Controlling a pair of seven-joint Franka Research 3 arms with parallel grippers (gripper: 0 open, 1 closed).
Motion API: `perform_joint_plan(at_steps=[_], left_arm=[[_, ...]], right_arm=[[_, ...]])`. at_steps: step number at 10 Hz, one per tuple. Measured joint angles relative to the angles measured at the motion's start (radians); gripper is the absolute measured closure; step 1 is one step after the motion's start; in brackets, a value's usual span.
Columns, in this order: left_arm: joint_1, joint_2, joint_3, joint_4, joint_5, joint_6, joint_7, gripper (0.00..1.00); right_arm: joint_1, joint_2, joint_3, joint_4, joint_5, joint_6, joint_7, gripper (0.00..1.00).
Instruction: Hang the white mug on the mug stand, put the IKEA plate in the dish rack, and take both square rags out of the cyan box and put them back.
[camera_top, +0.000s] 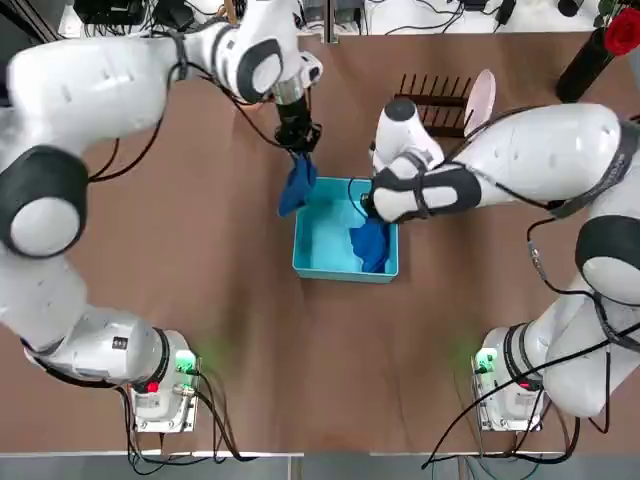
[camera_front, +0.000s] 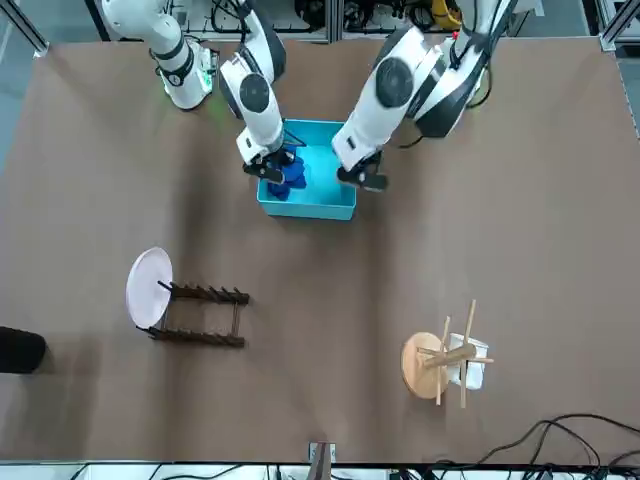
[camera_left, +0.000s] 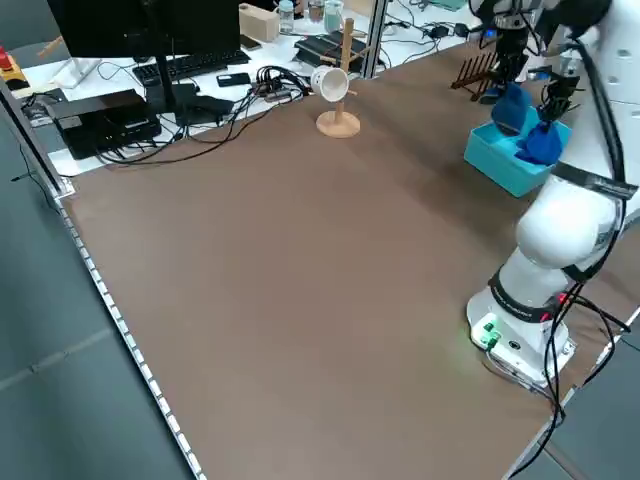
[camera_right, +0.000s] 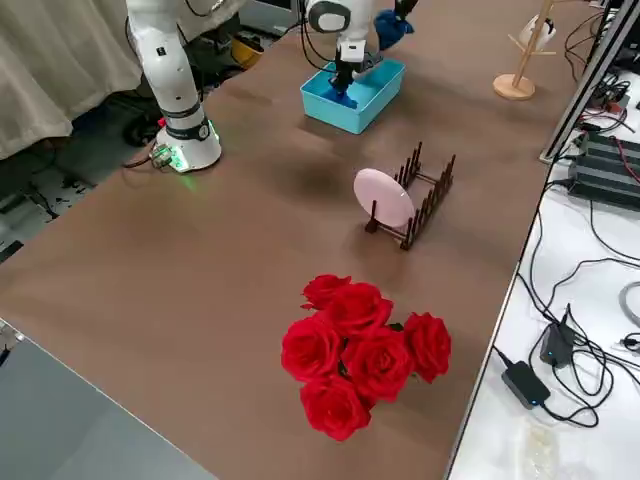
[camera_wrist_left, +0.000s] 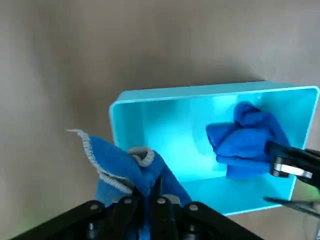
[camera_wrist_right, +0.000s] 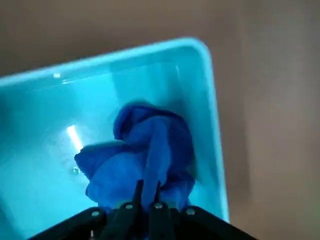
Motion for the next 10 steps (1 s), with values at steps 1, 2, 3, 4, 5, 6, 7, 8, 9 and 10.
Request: perform_joint_plan(at_steps=[1,2,3,4,5,6,7,8,9,10], left_arm=[[-0.029,0.055,0.0,0.018,0.028,0.028,-0.04,0.93],[-0.047,0.095,0.0,0.024,0.057,0.052,-0.068,0.93],[-0.057,0.13,0.0,0.025,0.093,0.06,-0.097,0.93],[-0.059,0.154,0.0,0.028,0.113,0.063,-0.113,0.91],[-0.059,0.167,0.0,0.031,0.116,0.064,-0.115,0.86],[-0.059,0.17,0.0,0.034,0.116,0.064,-0.115,0.81],[-0.058,0.169,0.0,0.037,0.123,0.064,-0.115,0.68],[-0.056,0.169,0.0,0.044,0.133,0.064,-0.115,0.52],[-0.053,0.164,0.0,0.052,0.14,0.062,-0.115,0.36],[-0.048,0.146,0.004,0.06,0.143,0.058,-0.115,0.23]], right_arm=[[-0.046,-0.03,-0.003,0.057,-0.001,-0.126,-0.007,0.95],[-0.1,-0.065,-0.005,0.128,-0.002,-0.263,-0.023,0.95],[-0.161,-0.101,-0.007,0.207,-0.003,-0.397,-0.055,0.95],[-0.223,-0.134,-0.009,0.271,-0.003,-0.504,-0.105,0.95],[-0.286,-0.16,-0.01,0.307,-0.007,-0.576,-0.179,0.95],[-0.354,-0.177,-0.012,0.313,-0.01,-0.616,-0.27,0.95],[-0.415,-0.179,-0.013,0.304,-0.016,-0.634,-0.355,0.95],[-0.456,-0.176,-0.014,0.27,-0.031,-0.618,-0.412,0.95],[-0.472,-0.171,-0.014,0.217,-0.046,-0.562,-0.445,0.95],[-0.474,-0.163,-0.012,0.151,-0.055,-0.477,-0.46,0.95]])
